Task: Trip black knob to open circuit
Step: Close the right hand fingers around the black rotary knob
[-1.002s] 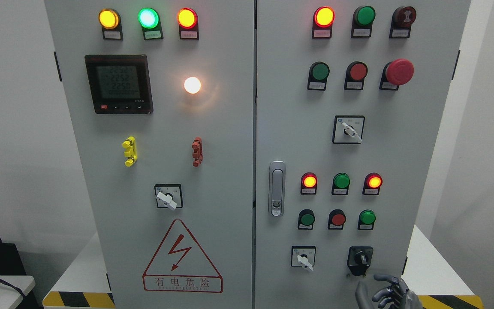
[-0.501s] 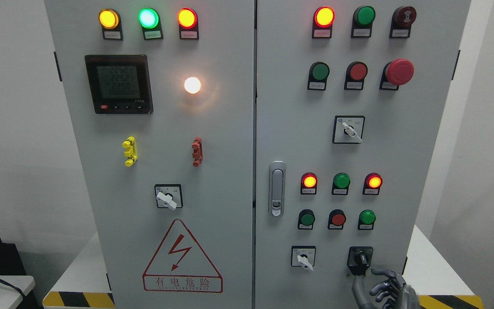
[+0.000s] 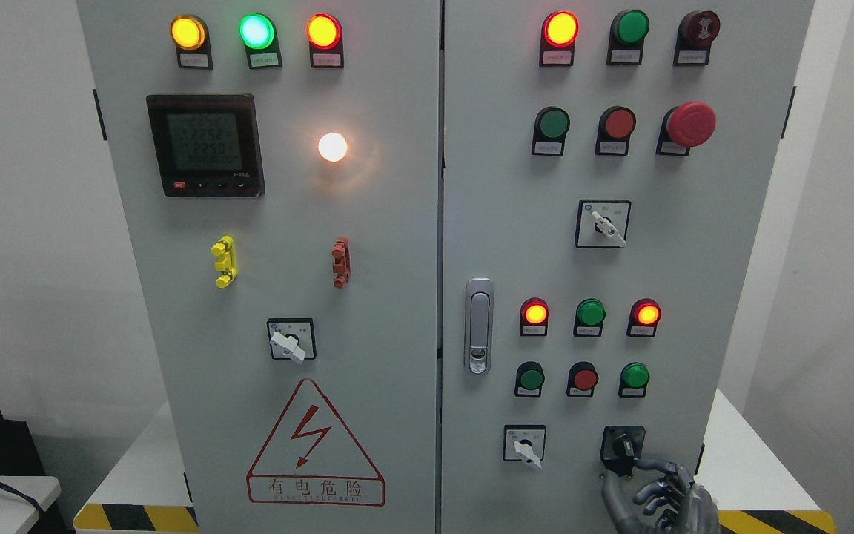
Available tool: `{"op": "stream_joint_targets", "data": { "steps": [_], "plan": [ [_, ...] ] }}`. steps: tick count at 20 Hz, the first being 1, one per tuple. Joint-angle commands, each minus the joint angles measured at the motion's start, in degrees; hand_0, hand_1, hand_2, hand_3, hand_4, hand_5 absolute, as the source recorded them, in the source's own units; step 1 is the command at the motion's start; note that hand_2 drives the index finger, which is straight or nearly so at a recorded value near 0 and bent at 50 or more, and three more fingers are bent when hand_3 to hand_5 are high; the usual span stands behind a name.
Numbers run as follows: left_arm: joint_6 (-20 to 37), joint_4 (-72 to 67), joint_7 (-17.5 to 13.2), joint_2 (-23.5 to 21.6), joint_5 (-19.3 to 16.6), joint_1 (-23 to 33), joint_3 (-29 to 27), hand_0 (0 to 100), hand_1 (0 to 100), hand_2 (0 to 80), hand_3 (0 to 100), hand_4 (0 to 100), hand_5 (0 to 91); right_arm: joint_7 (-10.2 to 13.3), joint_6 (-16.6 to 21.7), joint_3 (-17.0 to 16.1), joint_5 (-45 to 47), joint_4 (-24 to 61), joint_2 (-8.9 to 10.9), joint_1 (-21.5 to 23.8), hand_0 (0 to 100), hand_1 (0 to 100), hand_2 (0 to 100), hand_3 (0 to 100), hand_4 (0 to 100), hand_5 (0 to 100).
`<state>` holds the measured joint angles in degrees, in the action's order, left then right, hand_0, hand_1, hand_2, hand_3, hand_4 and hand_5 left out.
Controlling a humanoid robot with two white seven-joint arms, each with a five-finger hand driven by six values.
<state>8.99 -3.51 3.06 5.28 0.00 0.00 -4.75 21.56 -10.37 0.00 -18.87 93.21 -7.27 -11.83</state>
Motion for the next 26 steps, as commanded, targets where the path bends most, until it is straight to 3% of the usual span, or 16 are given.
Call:
{"op": "stream_joint_targets", "data": {
  "steps": [1, 6, 26],
  "plan": [
    [-0.02, 0.00, 0.02, -0.01, -1.85, -0.44, 0.00, 12, 39, 0.0, 0, 0, 0.0, 0.06, -0.35, 0.00, -0.03, -1.28, -0.03, -0.48, 19, 79, 45, 82, 89, 97],
    [-0.02, 0.00, 0.02, 0.08, -1.85, -0.44, 0.00, 12, 39, 0.0, 0, 0, 0.0, 0.24, -0.35, 0.09, -0.11, -1.28, -0.03, -0.56, 27, 79, 44, 81, 89, 97],
    [-0.02, 0.00, 0.02, 0.08, -1.85, -0.44, 0.00, 12, 39, 0.0, 0, 0, 0.0, 0.59, -1.32, 0.44, -0.03, -1.54, -0.12, -2.05, 34, 80, 46, 82, 89, 97]
  ]
}}
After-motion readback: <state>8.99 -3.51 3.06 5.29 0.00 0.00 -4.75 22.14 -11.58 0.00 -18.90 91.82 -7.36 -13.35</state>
